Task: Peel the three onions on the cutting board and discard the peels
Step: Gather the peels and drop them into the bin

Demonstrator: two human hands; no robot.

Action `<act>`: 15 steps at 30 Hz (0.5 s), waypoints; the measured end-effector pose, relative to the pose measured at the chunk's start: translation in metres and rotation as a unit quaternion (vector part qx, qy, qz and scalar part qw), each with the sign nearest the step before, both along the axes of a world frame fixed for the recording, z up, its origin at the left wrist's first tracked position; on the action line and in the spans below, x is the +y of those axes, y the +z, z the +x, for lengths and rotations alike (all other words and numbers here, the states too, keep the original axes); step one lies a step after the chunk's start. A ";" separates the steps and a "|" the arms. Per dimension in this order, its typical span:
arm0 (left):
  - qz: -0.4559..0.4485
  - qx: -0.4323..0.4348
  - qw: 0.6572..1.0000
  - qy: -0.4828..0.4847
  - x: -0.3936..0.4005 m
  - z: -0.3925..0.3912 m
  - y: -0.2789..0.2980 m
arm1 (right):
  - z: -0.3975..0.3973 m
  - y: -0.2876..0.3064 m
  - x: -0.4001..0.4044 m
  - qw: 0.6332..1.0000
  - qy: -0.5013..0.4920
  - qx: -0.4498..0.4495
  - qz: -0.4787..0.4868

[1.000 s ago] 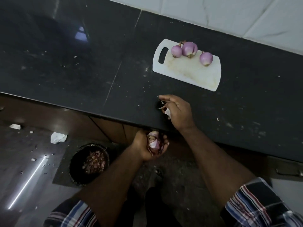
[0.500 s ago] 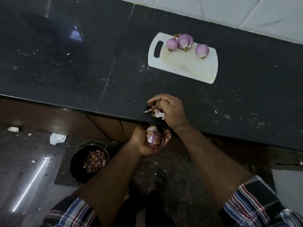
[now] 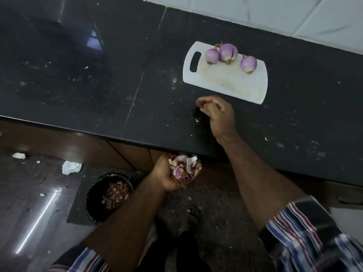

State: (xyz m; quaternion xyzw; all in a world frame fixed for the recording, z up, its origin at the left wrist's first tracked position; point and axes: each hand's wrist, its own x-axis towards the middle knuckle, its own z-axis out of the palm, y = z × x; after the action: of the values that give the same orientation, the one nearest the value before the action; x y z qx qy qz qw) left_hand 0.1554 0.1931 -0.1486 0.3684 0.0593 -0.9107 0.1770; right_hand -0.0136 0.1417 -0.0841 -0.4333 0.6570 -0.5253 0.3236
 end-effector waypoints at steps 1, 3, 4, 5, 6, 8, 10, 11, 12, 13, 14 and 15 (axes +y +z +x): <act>-0.003 -0.001 1.000 -0.005 -0.001 0.003 -0.002 | 0.002 -0.003 -0.007 1.000 0.010 0.013 0.009; -0.006 -0.001 1.000 -0.004 -0.005 0.006 -0.003 | 0.010 -0.004 -0.011 0.998 0.041 0.048 0.017; -0.009 -0.010 1.000 -0.003 -0.005 0.007 -0.004 | 0.014 -0.002 -0.008 0.997 0.058 0.054 0.018; -0.012 -0.015 1.000 -0.003 -0.005 0.007 -0.005 | 0.021 0.001 -0.001 0.995 0.079 0.051 0.019; -0.014 -0.018 1.000 0.000 -0.004 0.006 -0.005 | 0.029 0.003 0.009 0.993 0.104 0.042 0.020; -0.024 -0.029 0.999 0.006 -0.002 0.007 -0.007 | 0.049 0.002 0.034 0.986 0.159 0.000 0.041; -0.035 -0.075 0.997 -0.002 -0.001 0.010 -0.008 | 0.064 0.004 0.057 0.978 0.196 -0.066 0.042; -0.033 -0.057 0.998 0.001 -0.003 0.012 -0.008 | 0.063 0.009 0.059 0.978 0.186 -0.091 0.035; -0.025 -0.028 0.999 0.007 -0.004 0.013 -0.006 | 0.055 0.014 0.053 0.983 0.149 -0.106 0.021; -0.019 -0.009 1.000 0.007 -0.006 0.013 -0.004 | 0.041 0.018 0.041 0.989 0.101 -0.108 0.007; -0.012 -0.006 1.000 0.009 -0.006 0.014 -0.003 | 0.026 0.020 0.025 0.994 0.056 -0.095 0.003; -0.009 -0.008 1.000 0.009 -0.006 0.014 -0.003 | 0.011 0.022 0.009 0.997 0.023 -0.067 0.013</act>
State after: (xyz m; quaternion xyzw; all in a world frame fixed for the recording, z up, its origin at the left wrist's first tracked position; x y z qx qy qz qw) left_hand 0.1693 0.1875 -0.1520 0.3739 0.0531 -0.9066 0.1885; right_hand -0.0022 0.1510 -0.0620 -0.4081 0.6305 -0.5367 0.3846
